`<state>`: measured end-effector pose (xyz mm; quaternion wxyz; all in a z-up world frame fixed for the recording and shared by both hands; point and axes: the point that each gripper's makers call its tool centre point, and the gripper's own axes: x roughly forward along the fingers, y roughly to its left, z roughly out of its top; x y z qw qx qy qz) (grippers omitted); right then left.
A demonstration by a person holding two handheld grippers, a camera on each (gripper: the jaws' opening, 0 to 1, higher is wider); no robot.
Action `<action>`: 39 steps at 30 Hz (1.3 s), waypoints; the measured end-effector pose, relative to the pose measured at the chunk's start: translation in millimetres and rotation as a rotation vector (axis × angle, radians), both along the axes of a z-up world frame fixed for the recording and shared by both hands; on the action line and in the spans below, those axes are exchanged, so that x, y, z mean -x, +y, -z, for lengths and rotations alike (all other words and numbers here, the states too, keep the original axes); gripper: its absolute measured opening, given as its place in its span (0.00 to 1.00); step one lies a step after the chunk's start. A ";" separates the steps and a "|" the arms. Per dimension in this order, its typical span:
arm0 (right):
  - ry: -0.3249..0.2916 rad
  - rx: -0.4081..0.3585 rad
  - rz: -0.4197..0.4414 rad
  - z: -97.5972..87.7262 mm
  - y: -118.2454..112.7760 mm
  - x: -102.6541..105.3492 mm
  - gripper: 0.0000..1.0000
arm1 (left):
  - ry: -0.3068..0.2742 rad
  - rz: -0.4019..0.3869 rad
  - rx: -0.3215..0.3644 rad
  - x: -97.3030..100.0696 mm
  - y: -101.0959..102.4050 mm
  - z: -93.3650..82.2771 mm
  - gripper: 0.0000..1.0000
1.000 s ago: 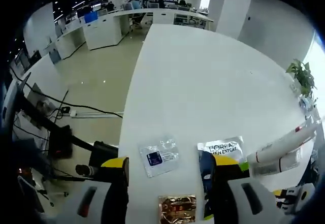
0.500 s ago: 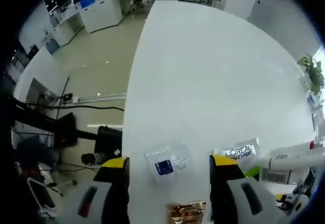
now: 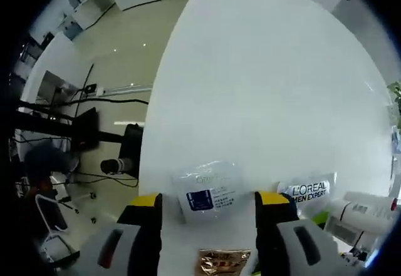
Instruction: Arrange the skincare products in the storage area until every visible bottle or jar stands upright without overlapping.
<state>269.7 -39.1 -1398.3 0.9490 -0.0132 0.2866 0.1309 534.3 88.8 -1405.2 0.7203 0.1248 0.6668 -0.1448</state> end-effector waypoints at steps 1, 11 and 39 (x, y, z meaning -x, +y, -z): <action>0.000 0.000 -0.001 0.1 0.0 -0.1 0.09 | 0.004 -0.006 -0.002 1.1 0.3 -0.2 0.61; 0.001 -0.009 -0.002 0.2 0.2 -1.3 0.09 | 0.005 -0.002 -0.001 7.0 0.5 -1.6 0.61; -0.004 -0.012 0.001 0.4 -0.8 -2.5 0.08 | 0.038 0.088 -0.012 2.5 5.0 -1.3 0.41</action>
